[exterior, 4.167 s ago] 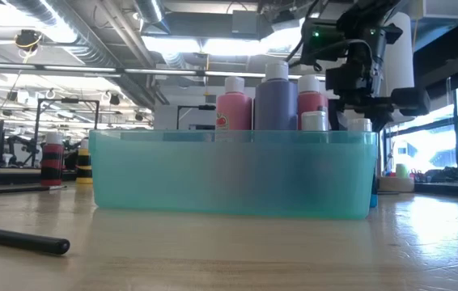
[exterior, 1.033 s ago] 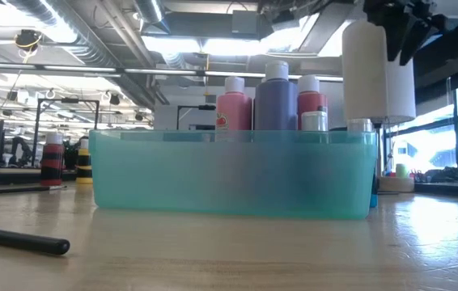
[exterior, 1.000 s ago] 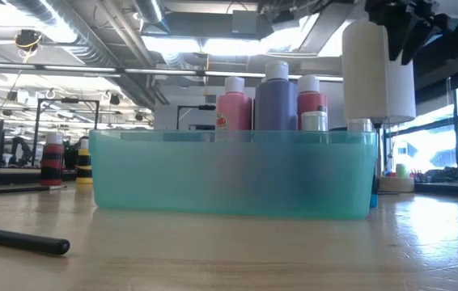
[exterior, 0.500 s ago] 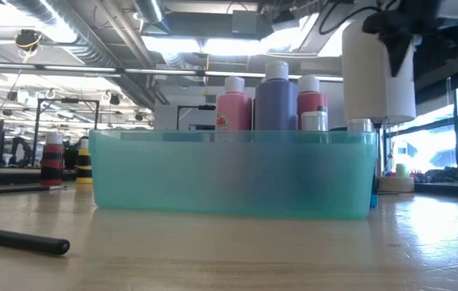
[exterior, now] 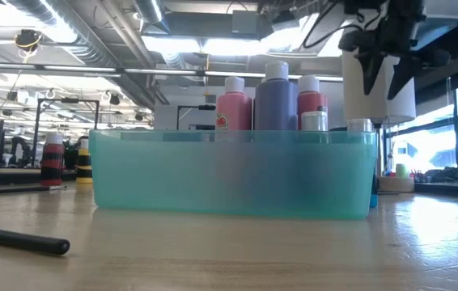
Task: Pick & Place Paint Supplies
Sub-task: Move the green cup to the middle right of the table
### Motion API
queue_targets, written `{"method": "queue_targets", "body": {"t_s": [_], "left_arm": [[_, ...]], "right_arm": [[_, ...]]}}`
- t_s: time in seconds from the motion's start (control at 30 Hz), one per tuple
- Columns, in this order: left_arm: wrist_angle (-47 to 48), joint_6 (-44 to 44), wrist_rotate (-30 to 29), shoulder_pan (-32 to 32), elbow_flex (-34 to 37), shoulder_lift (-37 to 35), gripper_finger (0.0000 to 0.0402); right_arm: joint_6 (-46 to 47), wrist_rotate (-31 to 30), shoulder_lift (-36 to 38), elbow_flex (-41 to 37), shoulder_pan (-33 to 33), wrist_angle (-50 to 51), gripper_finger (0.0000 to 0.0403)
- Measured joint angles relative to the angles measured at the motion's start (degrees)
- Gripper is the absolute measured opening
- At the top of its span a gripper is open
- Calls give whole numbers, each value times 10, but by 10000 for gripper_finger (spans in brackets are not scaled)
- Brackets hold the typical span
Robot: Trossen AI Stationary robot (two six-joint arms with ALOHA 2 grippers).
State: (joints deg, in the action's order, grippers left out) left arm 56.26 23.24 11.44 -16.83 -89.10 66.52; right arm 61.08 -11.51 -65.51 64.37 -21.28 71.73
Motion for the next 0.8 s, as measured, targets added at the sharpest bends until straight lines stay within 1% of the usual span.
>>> {"method": "queue_targets", "body": {"t_s": [0.27, 0.53, 0.8], "left_arm": [[20, 0, 1, -6, 0, 0, 98], [31, 1, 1, -6, 0, 0, 98], [48, 1, 2, -6, 0, 0, 98]], "right_arm": [[3, -18, -26, -6, 0, -27, 229], [15, -18, -57, -6, 0, -26, 229], [4, -23, -88, -6, 0, -22, 229]]}}
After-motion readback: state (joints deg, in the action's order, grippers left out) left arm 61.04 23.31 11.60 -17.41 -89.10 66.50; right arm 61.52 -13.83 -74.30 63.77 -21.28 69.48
